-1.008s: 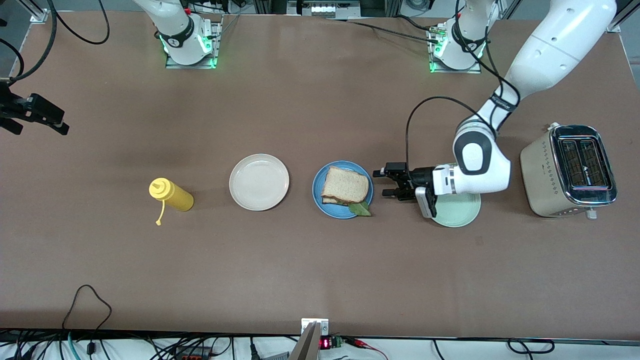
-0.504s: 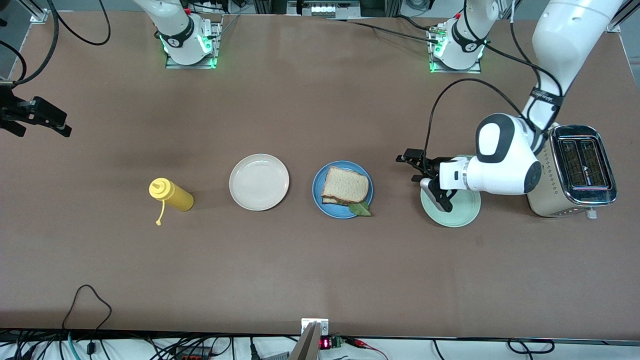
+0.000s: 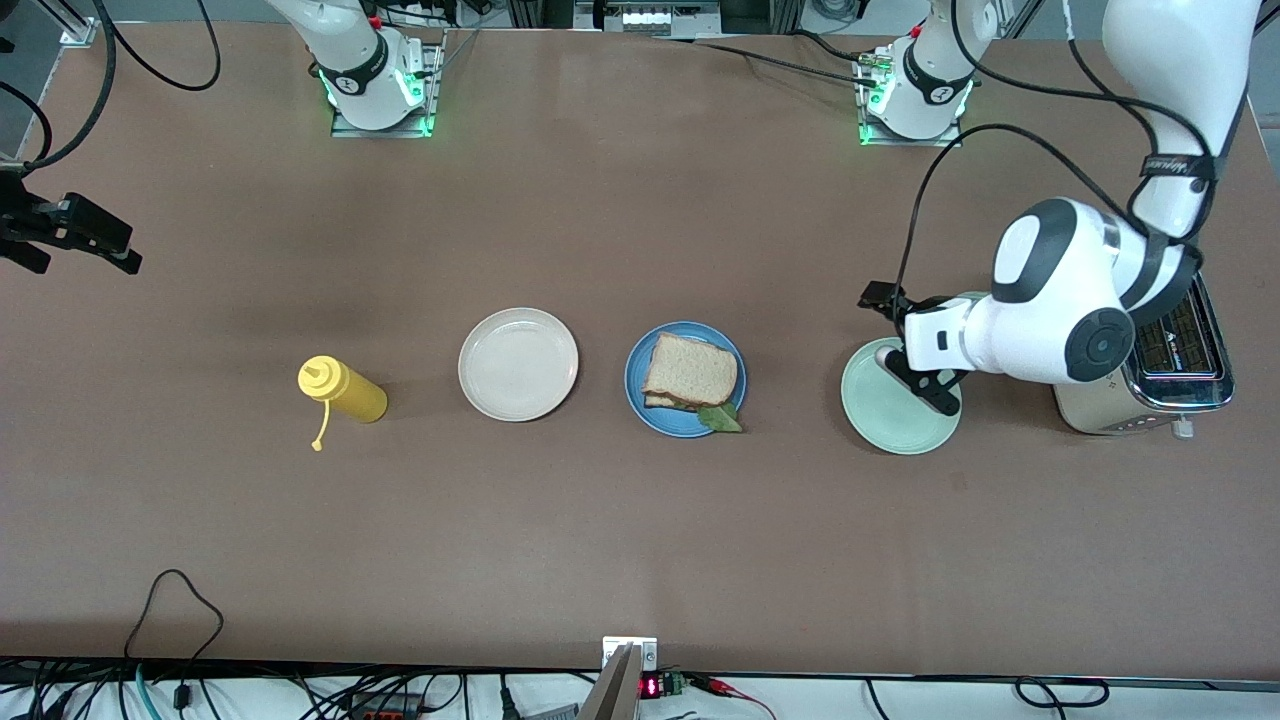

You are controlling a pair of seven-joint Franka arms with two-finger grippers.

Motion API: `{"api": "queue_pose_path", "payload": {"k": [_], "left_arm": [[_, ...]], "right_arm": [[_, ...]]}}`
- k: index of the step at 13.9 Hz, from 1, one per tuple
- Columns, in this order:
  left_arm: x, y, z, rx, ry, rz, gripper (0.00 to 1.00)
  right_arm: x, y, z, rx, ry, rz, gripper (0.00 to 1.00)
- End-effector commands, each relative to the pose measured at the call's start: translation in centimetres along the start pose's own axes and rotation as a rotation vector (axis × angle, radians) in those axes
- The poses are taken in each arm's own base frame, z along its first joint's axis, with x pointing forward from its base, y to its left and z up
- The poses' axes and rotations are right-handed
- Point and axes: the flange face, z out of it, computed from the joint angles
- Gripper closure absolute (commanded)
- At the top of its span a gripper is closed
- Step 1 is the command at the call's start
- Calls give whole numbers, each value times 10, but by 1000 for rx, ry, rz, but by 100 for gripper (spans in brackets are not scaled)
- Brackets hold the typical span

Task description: Make sandwich in blue plate with both arms

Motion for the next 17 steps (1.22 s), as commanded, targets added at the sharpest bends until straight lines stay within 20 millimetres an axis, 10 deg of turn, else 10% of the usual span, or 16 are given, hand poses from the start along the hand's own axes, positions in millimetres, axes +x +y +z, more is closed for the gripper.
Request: {"api": "queue_pose_path", "payload": {"k": [1, 9, 17], "left_arm": [[-22, 10, -58, 152, -16, -14, 0], [-90, 23, -186, 304, 41, -155, 0], [-160, 41, -204, 311, 316, -403, 0]], "right_arm": [[1, 0, -6, 16, 11, 2, 0], [2, 0, -6, 16, 11, -1, 0], [0, 0, -4, 4, -6, -5, 0]]}}
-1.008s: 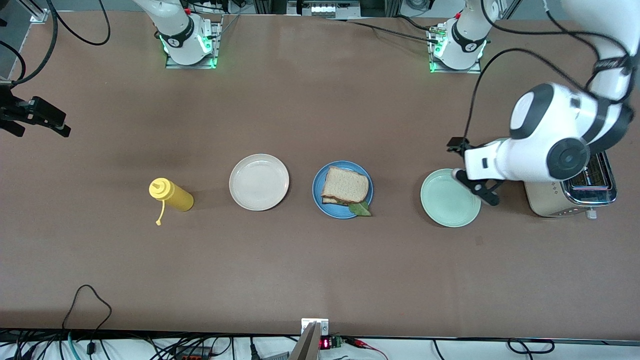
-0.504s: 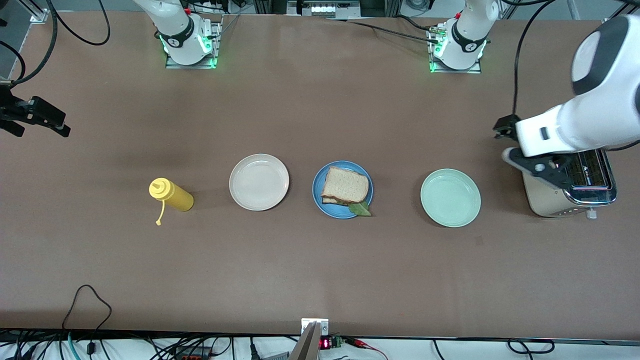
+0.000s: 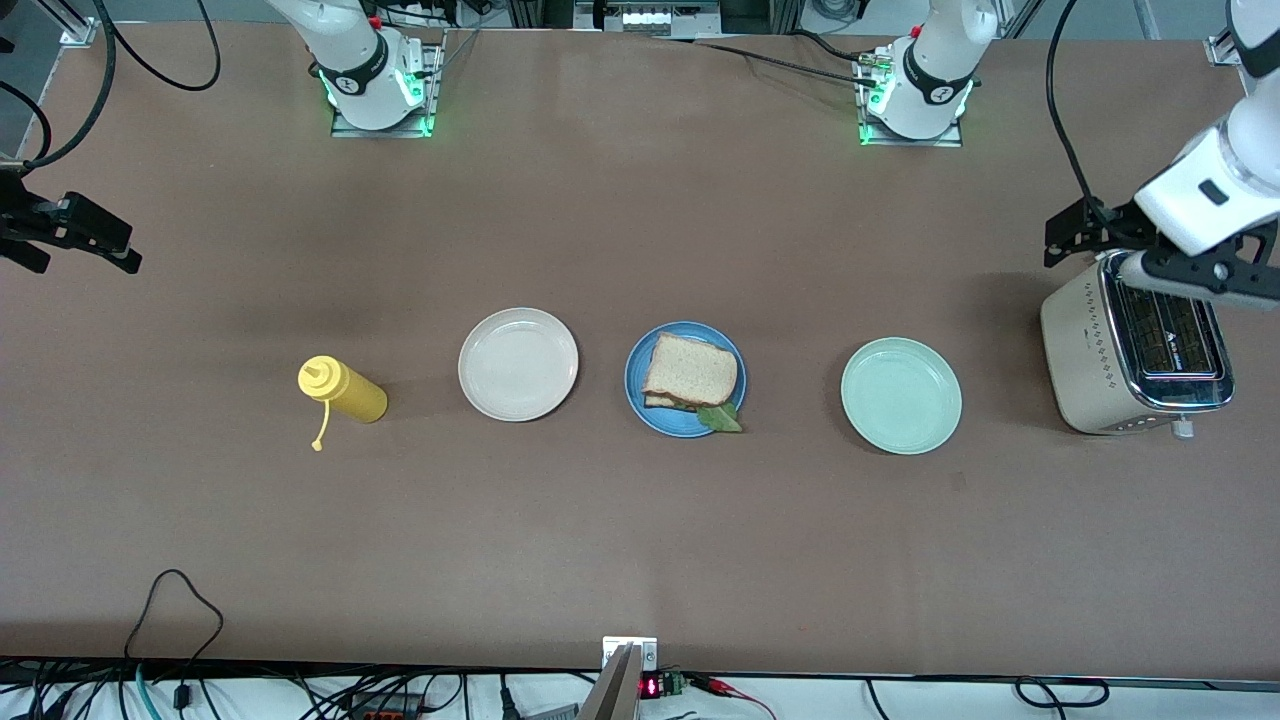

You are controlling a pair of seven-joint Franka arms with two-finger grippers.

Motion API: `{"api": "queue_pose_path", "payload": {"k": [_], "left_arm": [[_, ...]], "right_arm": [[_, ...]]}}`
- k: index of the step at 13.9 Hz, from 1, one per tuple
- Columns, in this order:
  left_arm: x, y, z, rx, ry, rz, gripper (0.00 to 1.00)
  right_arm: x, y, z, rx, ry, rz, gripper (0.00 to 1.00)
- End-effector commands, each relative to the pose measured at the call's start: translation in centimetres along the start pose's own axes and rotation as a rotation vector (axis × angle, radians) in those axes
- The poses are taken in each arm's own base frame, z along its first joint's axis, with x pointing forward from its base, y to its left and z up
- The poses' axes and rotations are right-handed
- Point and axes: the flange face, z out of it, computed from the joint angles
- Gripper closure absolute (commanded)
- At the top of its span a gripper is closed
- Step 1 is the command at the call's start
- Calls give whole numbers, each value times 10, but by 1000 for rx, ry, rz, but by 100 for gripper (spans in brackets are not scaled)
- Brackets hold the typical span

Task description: Make sandwich in blue plate with both arms

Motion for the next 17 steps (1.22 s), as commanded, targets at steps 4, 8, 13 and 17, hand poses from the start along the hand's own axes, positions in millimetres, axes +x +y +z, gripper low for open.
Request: {"api": "queue_pose_path", "payload": {"k": [4, 8, 13, 17], "left_arm": [[-16, 7, -1, 0, 2, -12, 0], [-16, 9, -2, 5, 0, -7, 0], [-16, 10, -5, 7, 6, -4, 0], [-15, 11, -5, 7, 6, -3, 0]], "right_arm": [[0, 0, -4, 3, -3, -4, 0], [0, 1, -4, 4, -3, 0, 0], [0, 1, -4, 4, -3, 0, 0], [0, 1, -2, 7, -5, 0, 0]]}}
